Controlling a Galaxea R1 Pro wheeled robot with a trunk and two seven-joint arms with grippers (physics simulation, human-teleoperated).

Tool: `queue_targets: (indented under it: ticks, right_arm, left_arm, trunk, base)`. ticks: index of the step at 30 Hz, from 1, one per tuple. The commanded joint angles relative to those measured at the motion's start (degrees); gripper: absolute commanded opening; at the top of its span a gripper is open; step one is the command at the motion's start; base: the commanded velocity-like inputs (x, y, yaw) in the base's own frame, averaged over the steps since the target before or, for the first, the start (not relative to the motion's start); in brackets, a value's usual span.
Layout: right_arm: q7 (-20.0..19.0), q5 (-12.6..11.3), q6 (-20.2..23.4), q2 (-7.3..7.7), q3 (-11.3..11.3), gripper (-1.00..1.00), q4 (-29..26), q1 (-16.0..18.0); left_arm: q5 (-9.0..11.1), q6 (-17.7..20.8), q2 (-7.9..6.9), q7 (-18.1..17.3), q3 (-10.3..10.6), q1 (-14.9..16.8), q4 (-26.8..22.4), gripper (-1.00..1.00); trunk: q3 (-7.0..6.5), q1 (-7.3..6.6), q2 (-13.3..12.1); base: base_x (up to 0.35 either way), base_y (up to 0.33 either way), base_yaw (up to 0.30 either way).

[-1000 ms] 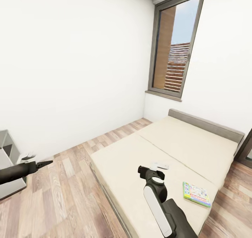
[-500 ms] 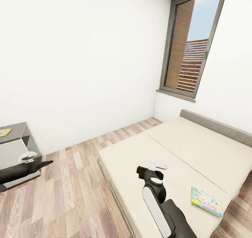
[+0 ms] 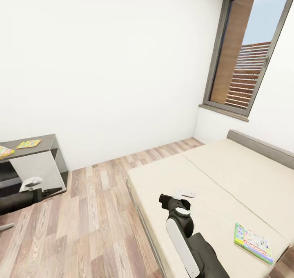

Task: Put all the toys in the child's room - the three board games (two on the bed and one on the table), the two jigsaw puzzles on the table, and the tennis ball on the table - inside the toy box on the table in the child's room.

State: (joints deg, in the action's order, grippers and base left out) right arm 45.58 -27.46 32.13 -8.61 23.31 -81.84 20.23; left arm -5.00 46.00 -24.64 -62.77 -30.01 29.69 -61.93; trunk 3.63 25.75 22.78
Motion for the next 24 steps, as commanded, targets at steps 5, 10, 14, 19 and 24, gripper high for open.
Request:
queue_targets:
  ticks: [5,10,14,19,24]
  right_arm:
    - [0.47,-0.40,0.21,0.02,0.07,1.00,-0.08,0.07]
    - [0.44,-0.35,0.15,0.07,0.12,1.00,-0.11,0.07]
    - [0.40,-0.33,0.13,0.05,0.14,1.00,-0.15,0.07]
    - [0.40,-0.36,0.19,0.02,0.15,1.00,-0.16,0.07]
    - [0.43,-0.39,0.21,0.00,0.16,1.00,-0.16,0.07]
  left_arm:
    - [-0.54,0.44,0.03,-0.54,-0.03,0.10,-0.03,1.00]
    - [-0.53,0.43,0.03,-0.59,-0.08,0.10,-0.03,1.00]
    - [-0.47,0.41,0.03,-0.66,-0.07,0.10,-0.03,1.00]
    - [-0.46,0.41,0.03,-0.68,-0.05,0.10,-0.03,1.00]
    - [-0.45,0.41,0.03,-0.69,0.00,0.10,-0.03,1.00]
  trunk:
    - [0.15,0.04,0.14]
    - [0.15,0.04,0.14]
    - [0.15,0.04,0.14]
    - [0.15,0.04,0.14]
    - [0.15,0.04,0.14]
  base:
    - [-0.022,-0.008,0.287]
    - [-0.132,-0.002,0.209]
    - [-0.134,0.000,0.053]
    - [-0.033,0.000,0.088]
    - [-0.007,0.000,0.241]
